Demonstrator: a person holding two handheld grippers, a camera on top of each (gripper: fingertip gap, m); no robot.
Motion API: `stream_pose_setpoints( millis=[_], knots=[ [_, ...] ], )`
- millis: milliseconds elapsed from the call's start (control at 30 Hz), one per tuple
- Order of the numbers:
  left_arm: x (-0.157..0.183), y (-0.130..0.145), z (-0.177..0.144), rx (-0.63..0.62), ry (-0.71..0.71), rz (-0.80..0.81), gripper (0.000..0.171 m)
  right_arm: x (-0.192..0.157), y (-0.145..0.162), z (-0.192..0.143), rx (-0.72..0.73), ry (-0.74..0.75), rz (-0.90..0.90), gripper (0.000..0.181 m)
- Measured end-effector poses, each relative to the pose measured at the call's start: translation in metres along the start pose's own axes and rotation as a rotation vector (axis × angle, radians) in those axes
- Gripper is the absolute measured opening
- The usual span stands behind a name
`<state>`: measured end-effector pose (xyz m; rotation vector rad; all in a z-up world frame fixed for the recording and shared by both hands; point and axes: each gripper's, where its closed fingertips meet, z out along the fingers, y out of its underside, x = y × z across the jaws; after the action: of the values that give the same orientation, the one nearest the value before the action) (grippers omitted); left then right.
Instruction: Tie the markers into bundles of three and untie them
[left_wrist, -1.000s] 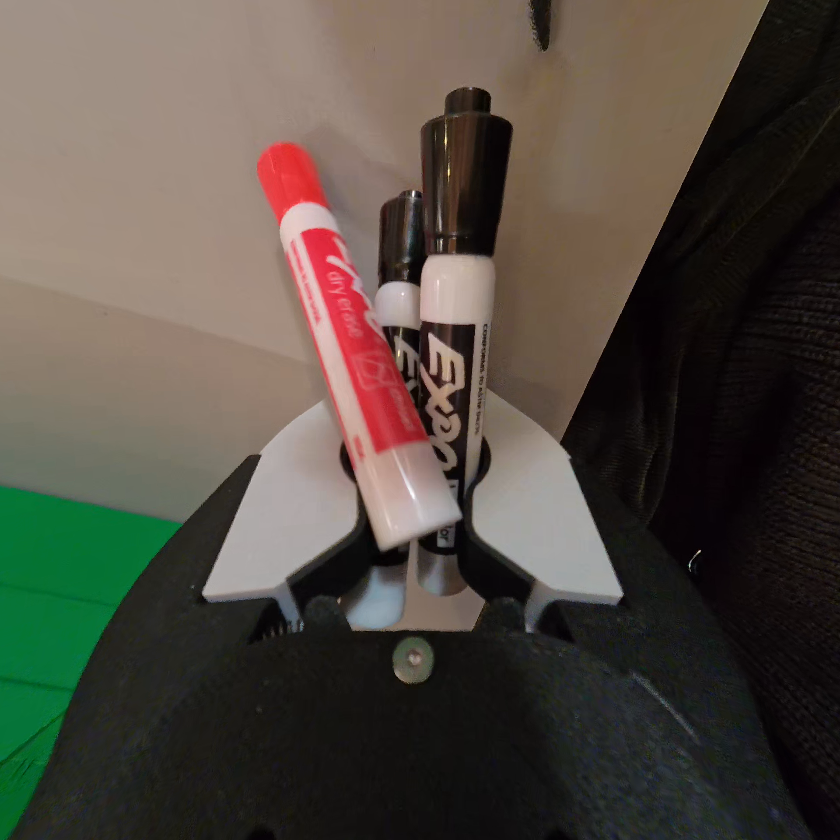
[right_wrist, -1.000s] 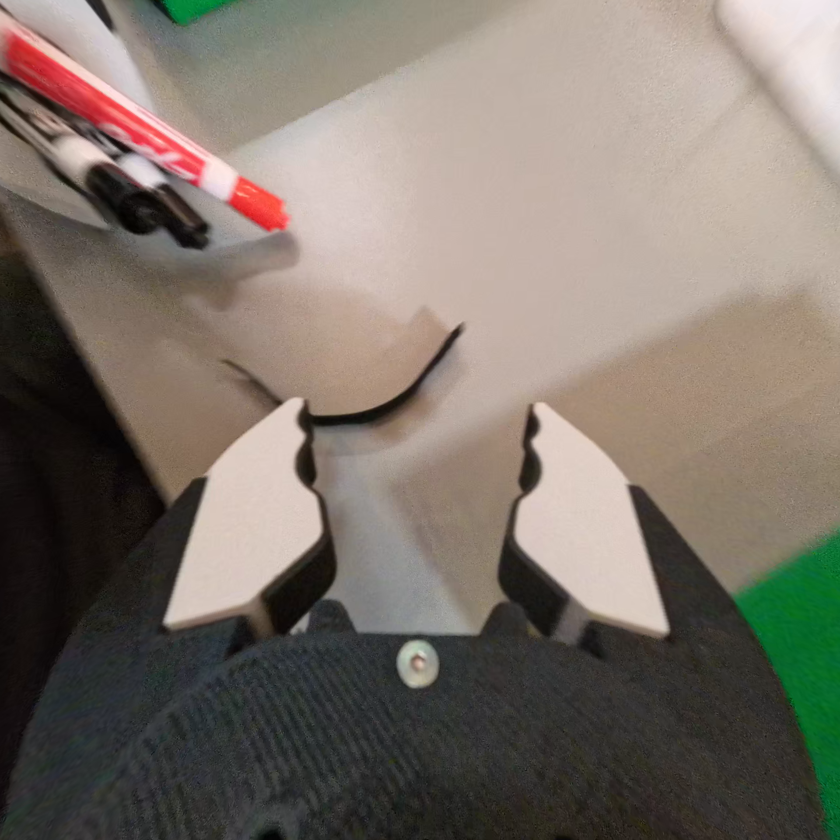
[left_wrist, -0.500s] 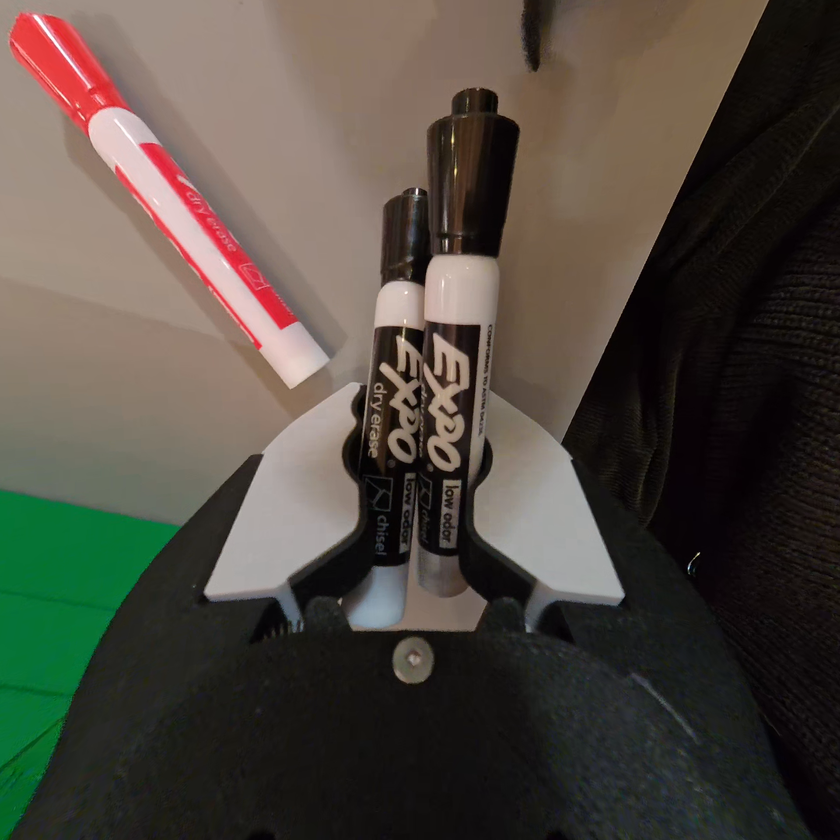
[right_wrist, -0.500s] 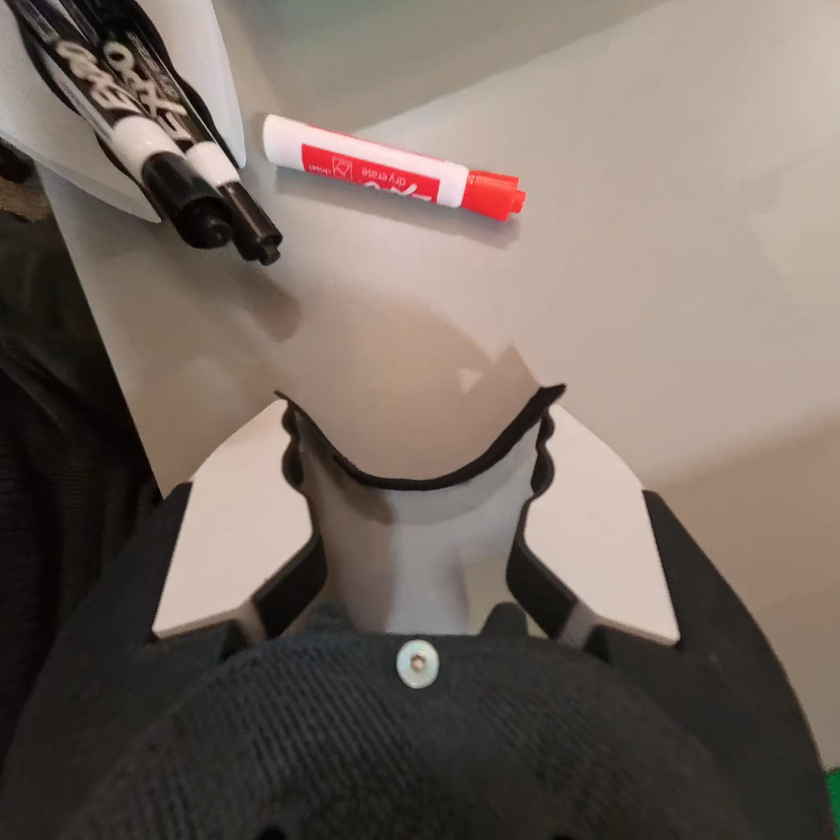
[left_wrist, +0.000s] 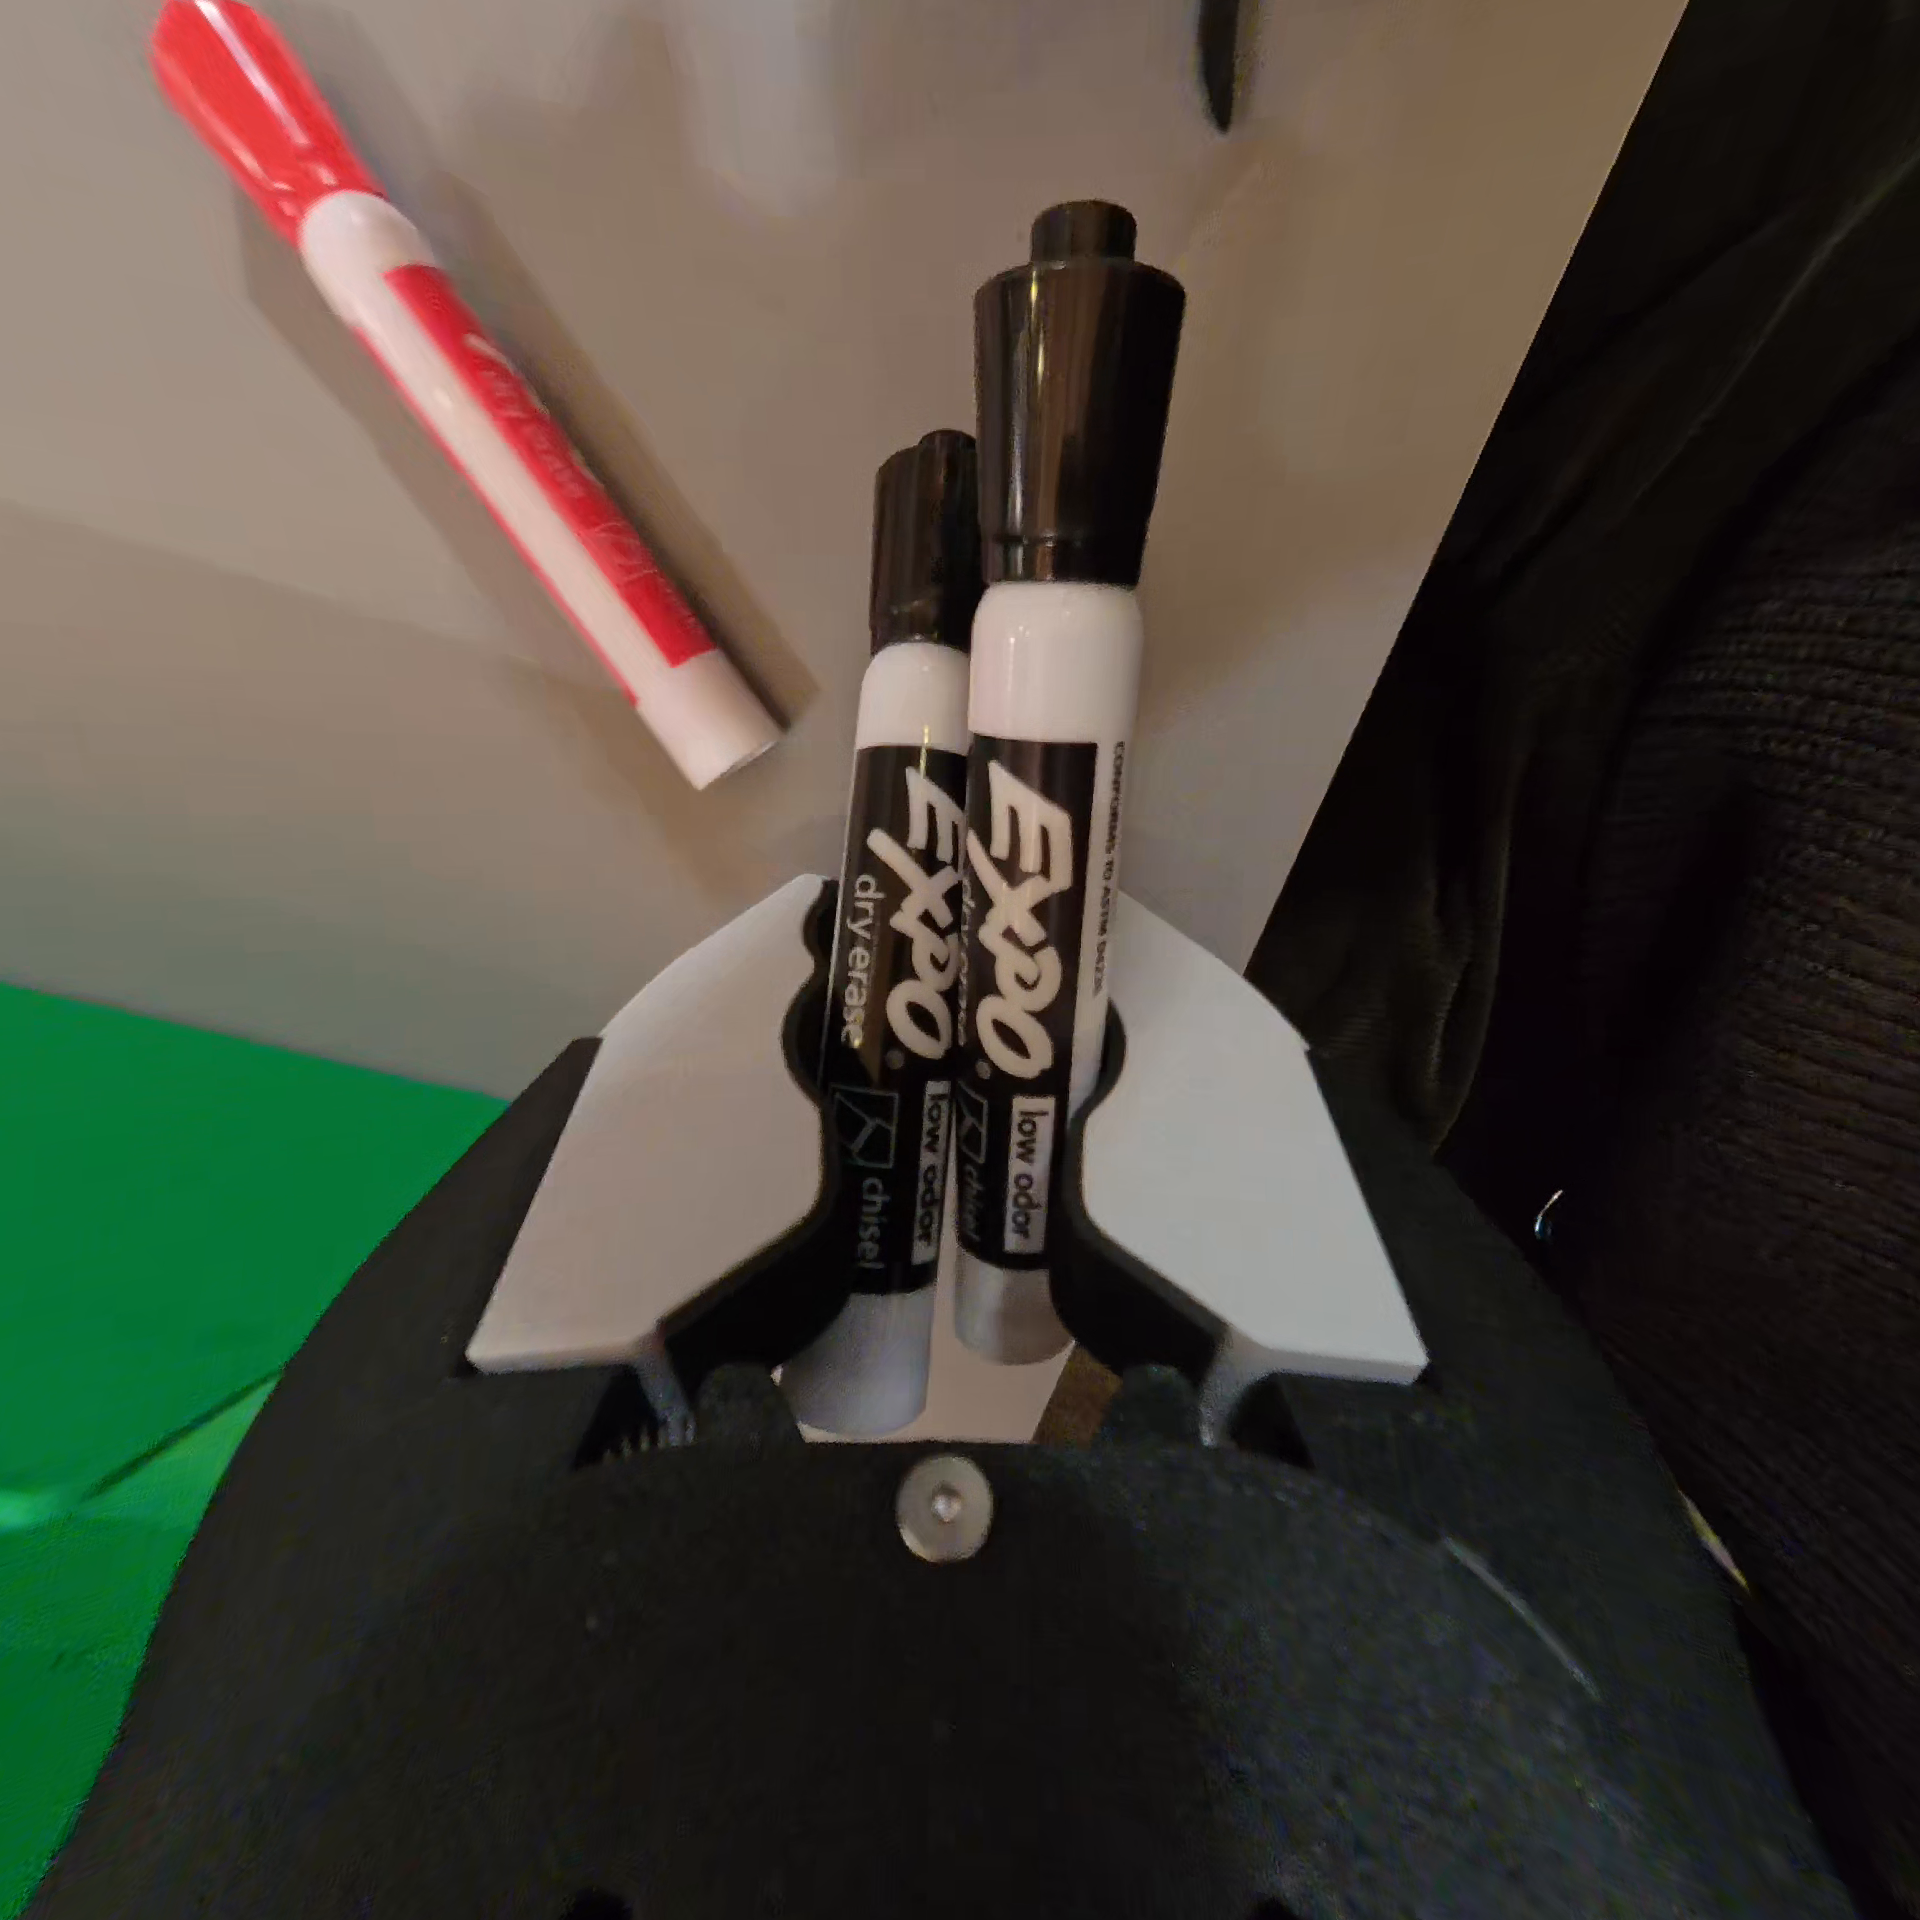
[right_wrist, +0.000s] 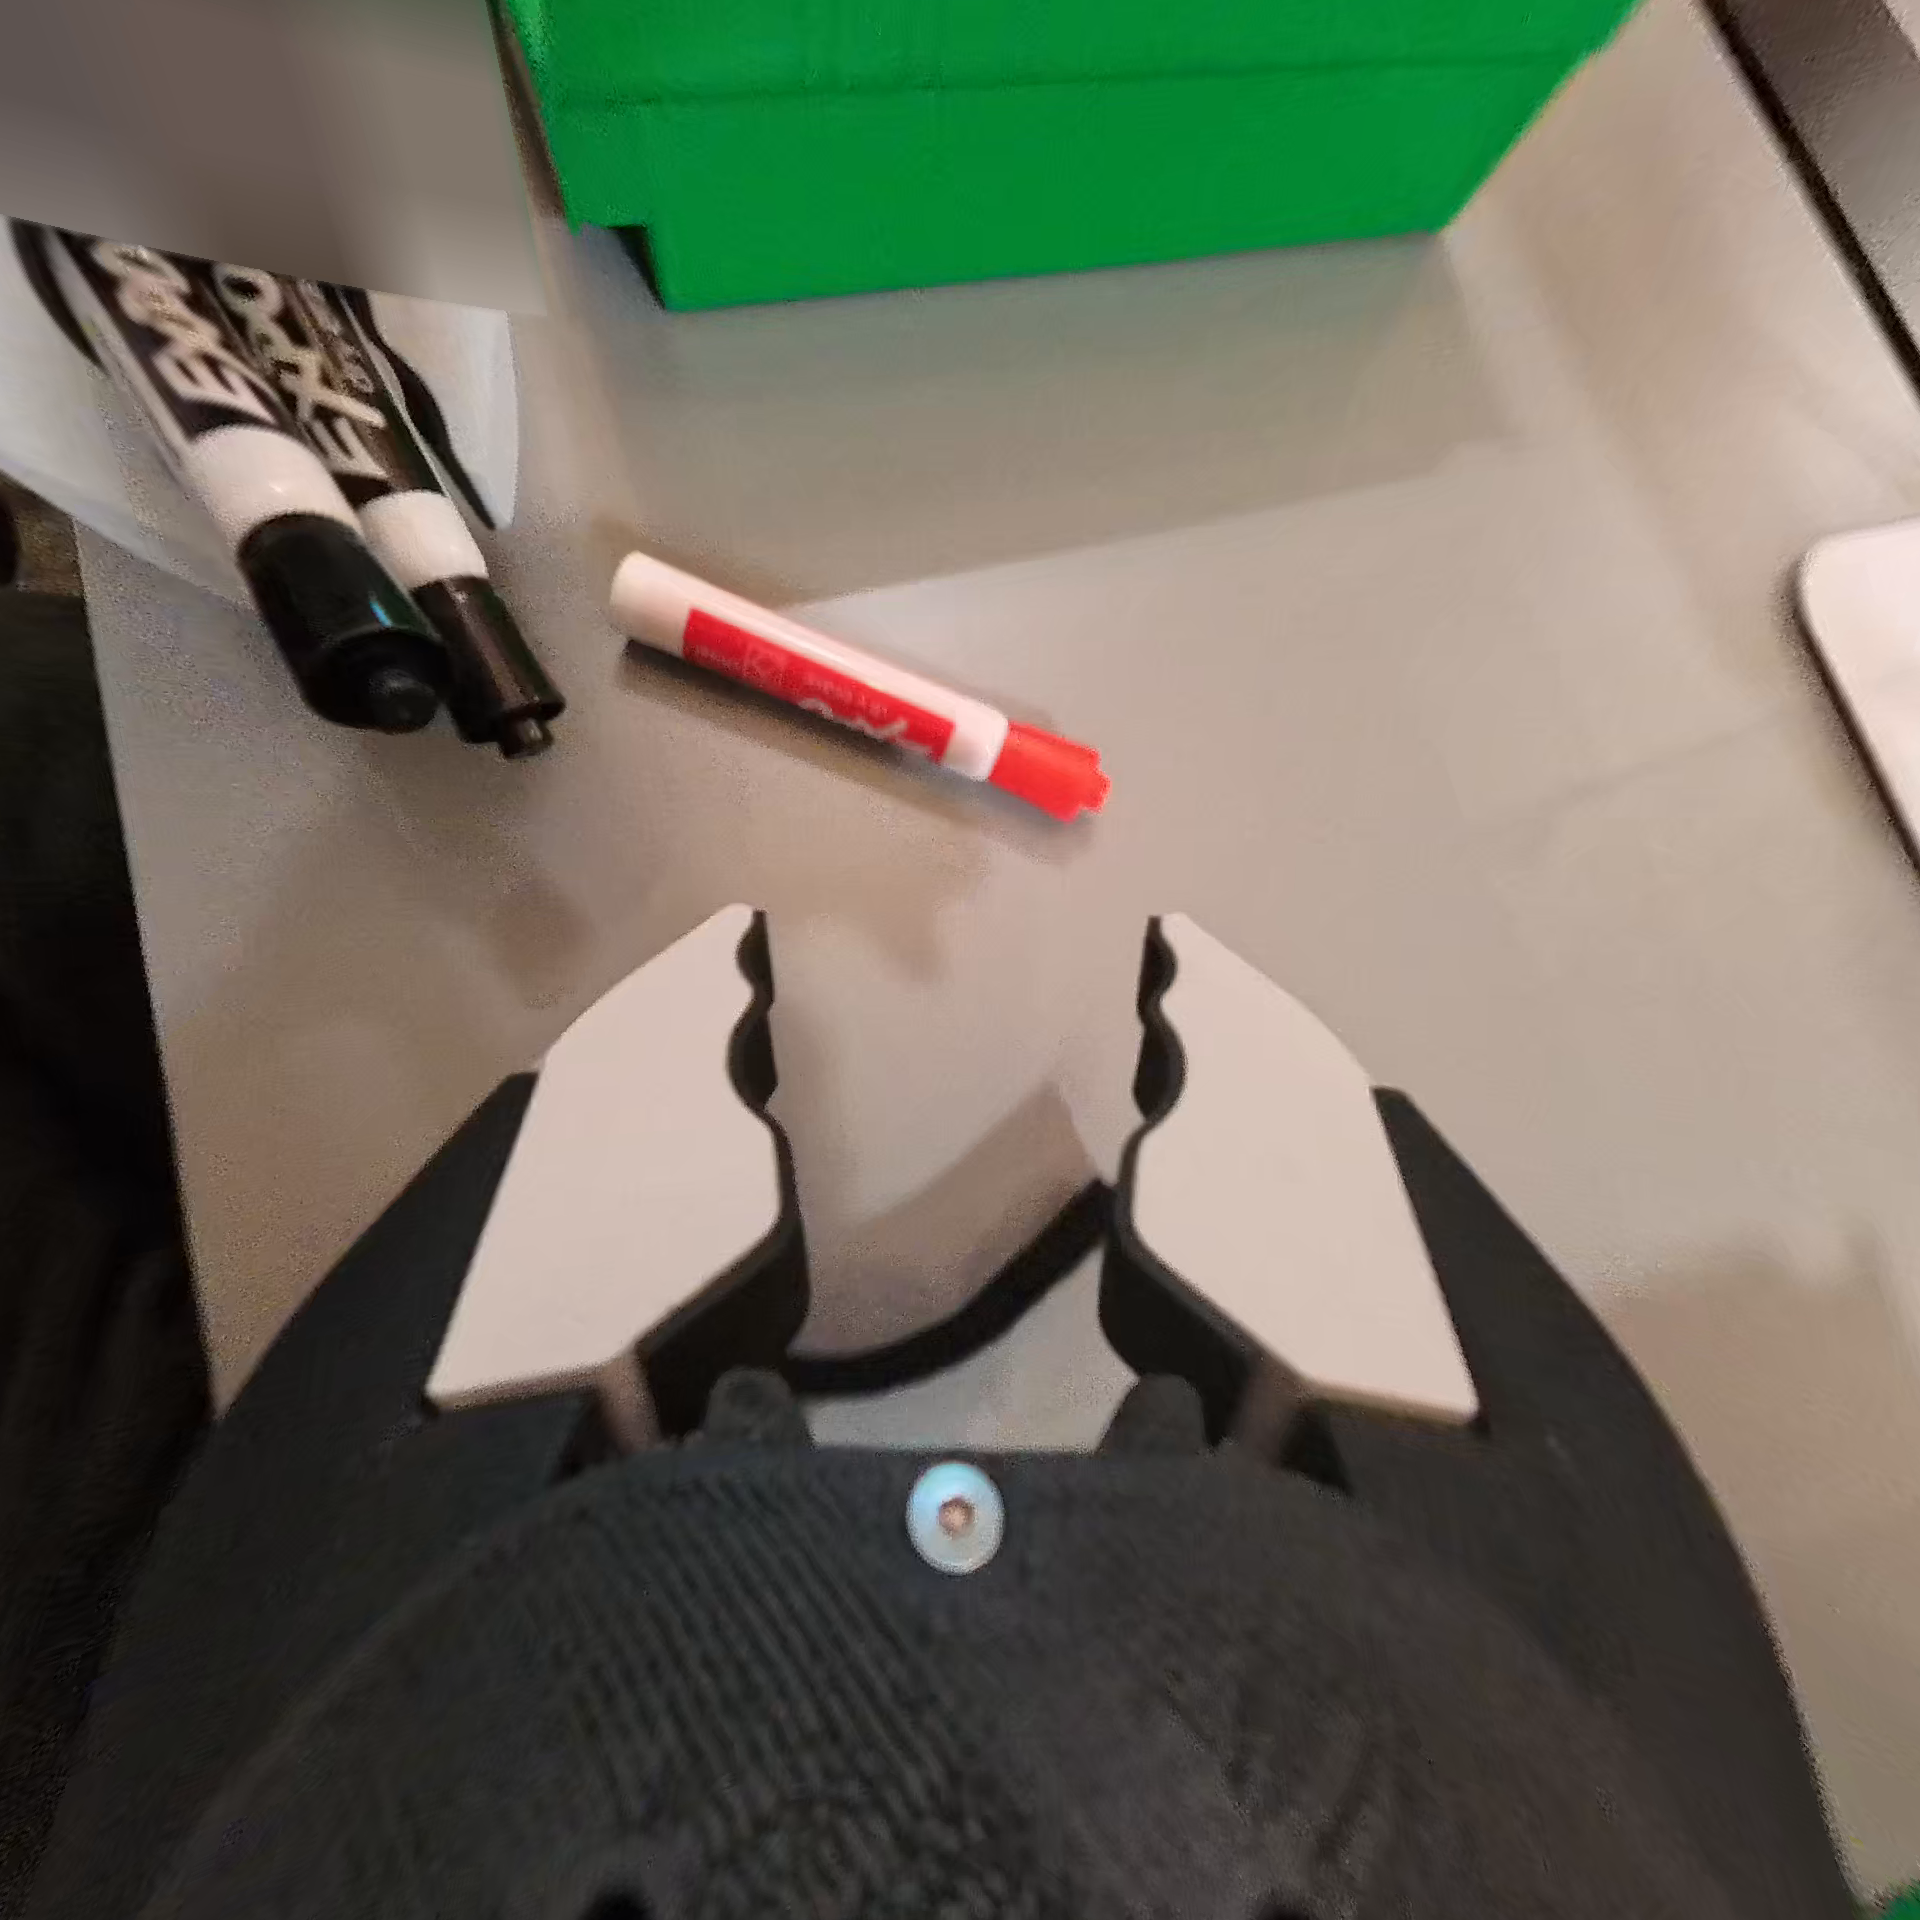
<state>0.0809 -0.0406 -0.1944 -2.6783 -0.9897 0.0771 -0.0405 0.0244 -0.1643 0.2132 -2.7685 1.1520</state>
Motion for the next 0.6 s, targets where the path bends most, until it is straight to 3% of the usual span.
stream_pose_setpoints(
  millis=[167,300,367,500,600],
  knots=[
    [-0.001,0.009,-0.009,-0.006,-0.016,-0.017,0.046,-0.011,-0.015,0.044,-0.052,-0.265,-0.206,0.065],
    [0.005,0.011,-0.012,0.021,-0.004,-0.018,0.046,-0.014,0.002,0.056,-0.162,-0.401,-0.335,0.025],
    [0.004,0.009,-0.012,0.043,-0.011,-0.025,0.046,-0.013,0.006,0.054,-0.185,-0.401,-0.330,0.022],
    [-0.003,-0.002,-0.012,0.117,-0.043,-0.034,0.046,0.002,0.016,0.043,-0.201,-0.256,-0.278,0.020],
    [-0.010,-0.009,-0.008,0.143,-0.103,-0.030,0.046,0.012,0.010,0.017,-0.124,-0.193,-0.152,0.019]
  ],
)
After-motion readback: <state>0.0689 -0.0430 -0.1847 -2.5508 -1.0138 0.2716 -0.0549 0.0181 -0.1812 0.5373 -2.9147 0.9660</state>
